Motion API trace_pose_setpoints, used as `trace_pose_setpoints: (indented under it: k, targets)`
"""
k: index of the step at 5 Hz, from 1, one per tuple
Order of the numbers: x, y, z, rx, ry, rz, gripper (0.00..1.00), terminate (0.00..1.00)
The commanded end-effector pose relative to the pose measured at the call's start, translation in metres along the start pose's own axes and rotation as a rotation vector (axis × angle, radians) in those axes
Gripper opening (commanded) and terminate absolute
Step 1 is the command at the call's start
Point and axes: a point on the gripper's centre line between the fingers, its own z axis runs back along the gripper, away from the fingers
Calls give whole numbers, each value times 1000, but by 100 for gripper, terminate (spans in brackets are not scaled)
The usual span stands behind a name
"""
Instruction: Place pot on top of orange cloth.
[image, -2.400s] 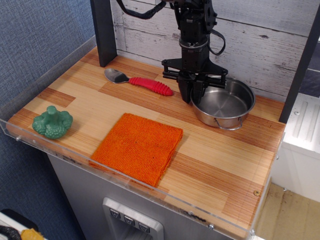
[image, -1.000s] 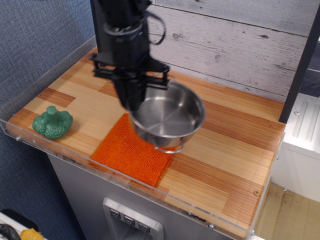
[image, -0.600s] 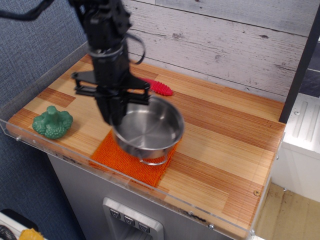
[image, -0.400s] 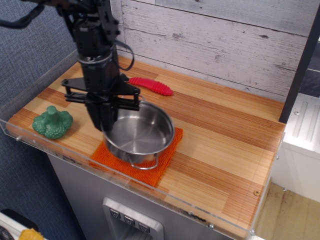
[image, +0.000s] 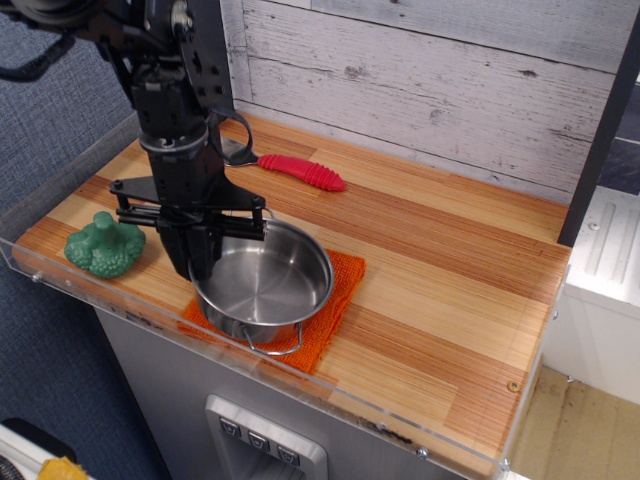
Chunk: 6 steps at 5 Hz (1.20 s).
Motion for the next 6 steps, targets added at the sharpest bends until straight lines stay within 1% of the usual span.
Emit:
trace_pose_setpoints:
  k: [1, 2, 3, 4, 5, 6]
  targets:
    - [-1, 5, 0, 25, -34, 31, 100, 0]
    - [-4, 11, 4, 24, -22, 33, 100, 0]
    - [-5, 15, 12, 36, -15, 24, 100, 0]
    - [-4, 15, 28, 47, -19, -25, 100, 0]
    - [3, 8, 51, 64, -37, -34, 100, 0]
    - [17, 5, 76, 88, -88, -99, 100, 0]
